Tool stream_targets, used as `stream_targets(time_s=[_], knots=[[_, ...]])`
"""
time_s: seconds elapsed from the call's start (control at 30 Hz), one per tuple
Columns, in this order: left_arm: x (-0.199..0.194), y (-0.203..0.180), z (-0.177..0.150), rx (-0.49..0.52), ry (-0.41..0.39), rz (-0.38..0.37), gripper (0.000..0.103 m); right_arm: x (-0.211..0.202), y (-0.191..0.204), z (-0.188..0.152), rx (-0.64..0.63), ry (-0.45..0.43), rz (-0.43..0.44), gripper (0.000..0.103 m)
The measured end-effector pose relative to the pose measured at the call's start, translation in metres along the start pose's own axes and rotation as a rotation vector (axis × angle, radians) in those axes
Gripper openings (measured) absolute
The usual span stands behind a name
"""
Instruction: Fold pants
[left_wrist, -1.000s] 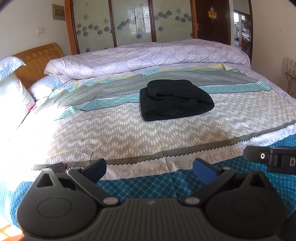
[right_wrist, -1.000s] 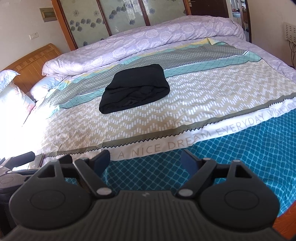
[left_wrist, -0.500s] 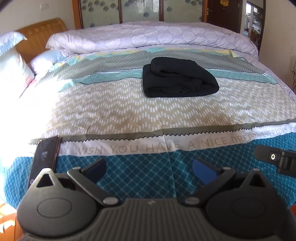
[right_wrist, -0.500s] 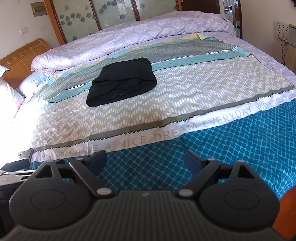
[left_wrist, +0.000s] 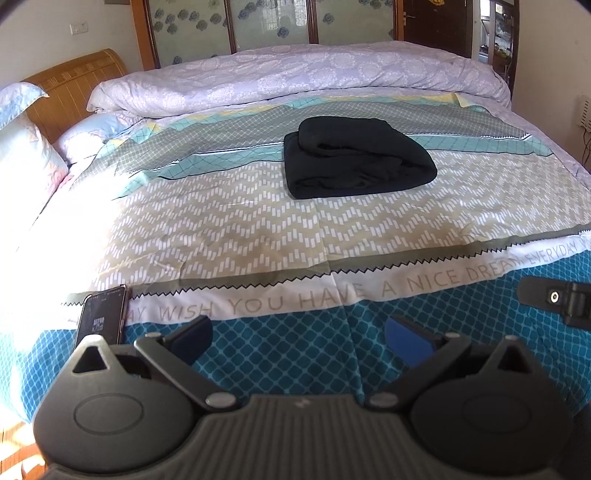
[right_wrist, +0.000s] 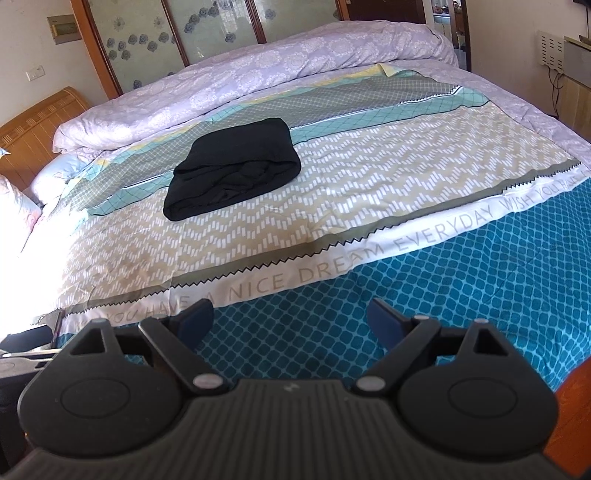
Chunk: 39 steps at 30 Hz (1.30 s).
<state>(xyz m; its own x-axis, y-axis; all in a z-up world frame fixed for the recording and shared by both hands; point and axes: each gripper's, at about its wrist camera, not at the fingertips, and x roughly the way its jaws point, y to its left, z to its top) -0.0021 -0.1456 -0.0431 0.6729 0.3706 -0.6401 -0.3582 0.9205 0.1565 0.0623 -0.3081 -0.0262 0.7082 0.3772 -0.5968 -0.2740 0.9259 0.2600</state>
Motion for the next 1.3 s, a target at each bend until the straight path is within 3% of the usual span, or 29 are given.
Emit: stream_targets(time_s=[1.3], knots=[[-0.004,-0.037,0.003,0.099,0.030,0.003,0.103,-0.005,-0.038,0.005,0.026,-0.016,0.096,0.092]])
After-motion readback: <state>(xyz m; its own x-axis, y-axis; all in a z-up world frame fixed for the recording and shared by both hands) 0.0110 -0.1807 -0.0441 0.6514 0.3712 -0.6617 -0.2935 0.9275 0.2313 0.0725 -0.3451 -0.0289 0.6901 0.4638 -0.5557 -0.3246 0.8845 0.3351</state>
